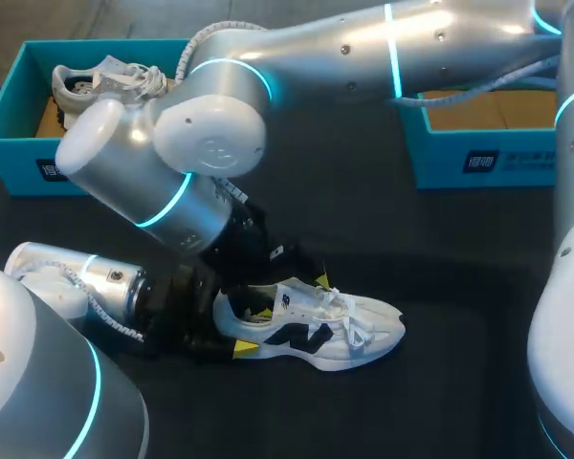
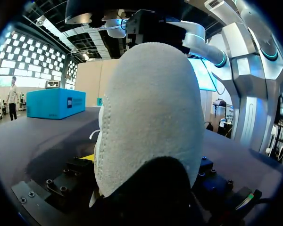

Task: Take the shoe out of the shoebox, open the shoe tongue, remove and reinsert the insole, then place the shoe into the shoebox

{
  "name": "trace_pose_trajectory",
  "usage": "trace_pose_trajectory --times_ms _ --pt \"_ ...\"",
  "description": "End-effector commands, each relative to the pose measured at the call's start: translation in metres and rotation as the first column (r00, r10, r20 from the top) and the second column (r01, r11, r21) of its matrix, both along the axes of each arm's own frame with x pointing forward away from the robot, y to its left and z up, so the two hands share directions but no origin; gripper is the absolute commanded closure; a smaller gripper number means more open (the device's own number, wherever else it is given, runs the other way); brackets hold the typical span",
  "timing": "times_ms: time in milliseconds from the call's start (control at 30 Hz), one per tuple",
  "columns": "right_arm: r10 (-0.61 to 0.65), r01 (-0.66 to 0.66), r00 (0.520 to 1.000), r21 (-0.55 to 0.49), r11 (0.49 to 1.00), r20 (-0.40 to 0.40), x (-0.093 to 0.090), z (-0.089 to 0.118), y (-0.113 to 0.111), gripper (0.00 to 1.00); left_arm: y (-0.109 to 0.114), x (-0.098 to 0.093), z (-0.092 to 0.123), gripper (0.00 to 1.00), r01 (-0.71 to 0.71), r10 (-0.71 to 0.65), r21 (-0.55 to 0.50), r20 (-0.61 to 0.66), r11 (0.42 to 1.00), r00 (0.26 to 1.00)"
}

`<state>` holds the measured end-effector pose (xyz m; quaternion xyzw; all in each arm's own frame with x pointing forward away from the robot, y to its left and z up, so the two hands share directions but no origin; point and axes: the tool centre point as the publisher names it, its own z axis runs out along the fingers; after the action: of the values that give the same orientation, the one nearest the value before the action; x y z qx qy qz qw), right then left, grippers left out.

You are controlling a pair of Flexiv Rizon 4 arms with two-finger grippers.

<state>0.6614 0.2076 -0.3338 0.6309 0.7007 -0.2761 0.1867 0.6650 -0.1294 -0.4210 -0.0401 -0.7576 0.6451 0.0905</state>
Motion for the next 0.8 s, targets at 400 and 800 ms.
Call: trace_pose_trajectory --times_ms 400,800 --pt "-0.402 0.417 0.858 0.024 0.909 0.32 -0.002 0.0052 -0.0011 0.73 -0.0007 0.0009 -0.0018 1.0 -0.002 0.002 0.001 0.0 1.0 1.0" --pt "-0.423 0.416 0.866 0.083 0.905 0.269 -0.0065 0.005 -0.0093 0.71 -0.0007 0.0009 -0.0018 1.0 -0.002 0.002 0.001 0.0 1.0 1.0"
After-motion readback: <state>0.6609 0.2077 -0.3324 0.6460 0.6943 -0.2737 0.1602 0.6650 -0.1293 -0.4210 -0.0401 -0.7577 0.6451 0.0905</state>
